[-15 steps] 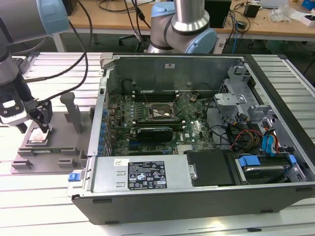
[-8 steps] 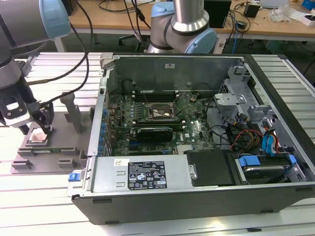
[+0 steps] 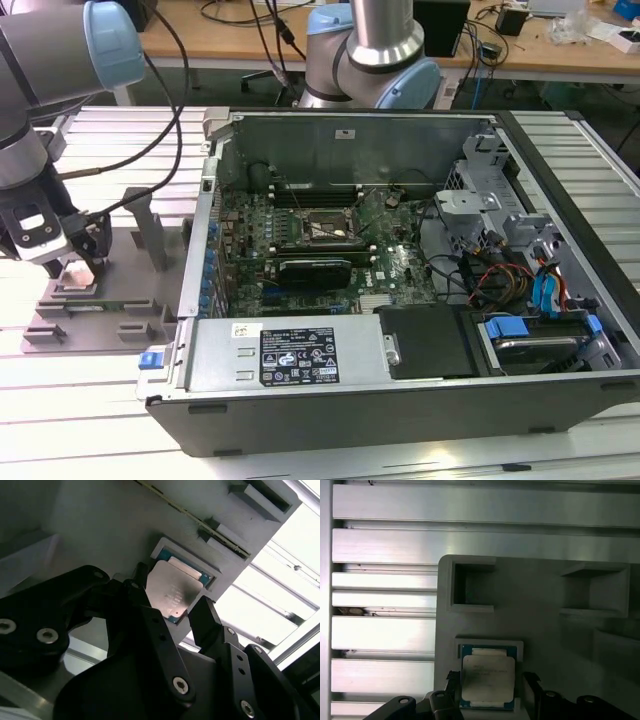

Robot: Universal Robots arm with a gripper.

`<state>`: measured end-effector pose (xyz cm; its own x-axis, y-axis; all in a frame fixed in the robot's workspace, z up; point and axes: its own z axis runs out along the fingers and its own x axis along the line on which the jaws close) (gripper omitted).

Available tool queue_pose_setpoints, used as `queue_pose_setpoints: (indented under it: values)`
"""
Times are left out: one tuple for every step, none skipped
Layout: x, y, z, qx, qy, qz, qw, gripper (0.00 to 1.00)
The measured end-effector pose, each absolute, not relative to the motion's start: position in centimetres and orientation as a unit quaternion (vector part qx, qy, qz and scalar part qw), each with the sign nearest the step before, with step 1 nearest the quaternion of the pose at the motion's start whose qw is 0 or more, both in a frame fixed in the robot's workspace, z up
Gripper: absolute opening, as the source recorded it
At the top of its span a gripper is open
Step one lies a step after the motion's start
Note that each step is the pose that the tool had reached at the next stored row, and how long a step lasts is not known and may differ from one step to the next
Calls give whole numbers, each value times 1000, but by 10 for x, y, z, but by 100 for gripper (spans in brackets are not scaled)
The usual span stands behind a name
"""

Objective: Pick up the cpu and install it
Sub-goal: 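Pick up the cpu and move it towards the insertion slot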

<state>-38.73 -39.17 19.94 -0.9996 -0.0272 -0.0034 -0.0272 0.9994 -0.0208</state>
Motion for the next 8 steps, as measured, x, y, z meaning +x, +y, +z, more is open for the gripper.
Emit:
queue_pose_setpoints:
  values:
    - [-387,-392,198,-14,1000,-10,2,60]
    - [-387,-392,197,-14,1000,-10,2,60]
    - [-387,-392,196,-14,1000,-10,2,60]
    - [-387,-392,196,-14,1000,-10,2,60]
    - [-387,-392,195,-14,1000,-10,2,60]
    - [-387,-392,194,-14,1000,-10,2,60]
    - [-388,-392,194,-14,1000,-10,2,60]
    - [-388,-392,193,-14,1000,-10,2,60]
